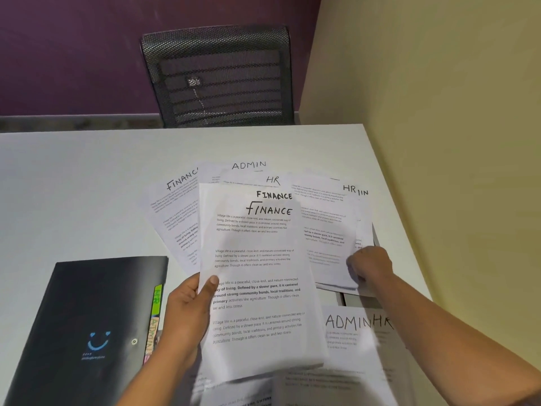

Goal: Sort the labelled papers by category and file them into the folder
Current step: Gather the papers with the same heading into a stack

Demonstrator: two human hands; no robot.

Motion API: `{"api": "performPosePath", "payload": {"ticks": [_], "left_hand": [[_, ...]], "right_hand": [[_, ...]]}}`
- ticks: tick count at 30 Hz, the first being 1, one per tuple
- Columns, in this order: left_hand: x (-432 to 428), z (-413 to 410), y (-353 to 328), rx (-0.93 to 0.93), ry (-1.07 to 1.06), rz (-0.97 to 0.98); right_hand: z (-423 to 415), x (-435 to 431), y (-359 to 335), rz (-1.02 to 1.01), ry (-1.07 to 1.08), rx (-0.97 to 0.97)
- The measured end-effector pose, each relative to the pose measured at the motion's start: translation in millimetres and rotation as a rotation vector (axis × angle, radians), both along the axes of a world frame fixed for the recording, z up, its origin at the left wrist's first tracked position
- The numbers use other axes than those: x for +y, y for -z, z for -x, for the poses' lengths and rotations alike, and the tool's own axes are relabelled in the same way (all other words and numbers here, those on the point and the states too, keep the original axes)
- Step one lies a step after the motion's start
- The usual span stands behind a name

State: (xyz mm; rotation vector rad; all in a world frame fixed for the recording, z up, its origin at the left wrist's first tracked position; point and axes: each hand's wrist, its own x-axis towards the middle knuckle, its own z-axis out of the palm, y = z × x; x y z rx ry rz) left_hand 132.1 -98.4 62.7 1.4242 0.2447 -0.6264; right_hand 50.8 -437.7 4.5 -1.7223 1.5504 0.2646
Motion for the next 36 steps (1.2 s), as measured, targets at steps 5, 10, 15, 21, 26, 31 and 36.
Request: {"api": "performPosePath", "payload": {"ticks": [5,10,15,21,26,31,36], "left_hand": [[1.3,1.3,4.2,-0.003,0.01,0.006],[5.5,3.4,7.8,-0.001,0.018,0.0],[10.3,3.2,9.4,0.001,0.018,-0.01],[13.2,4.6,11.8,-0.002,0.016,-0.005],[10.1,5.3,12.0,0.006,0.016,0.007],[5.8,3.9,9.9,-0.003,0.018,0.021],[3.1,3.3,9.5,0.004,0.016,0.026]], "right_hand": [[22.4,3.9,0.7,0.055,-0.009,0.091],[23.7,12.2,11.0,0.198,0.006,0.107],[14.0,10.1,7.0,0.122,-0.01,0.075],[9.4,5.7,1.5,0.019,-0.168,0.131],[14.9,0.0,-0.3,0.033,-0.092,0.083],[17.7,6.6,0.4,0.195,-0.012,0.161],[13.3,3.1,6.9,0.065,0.063,0.014]]}}
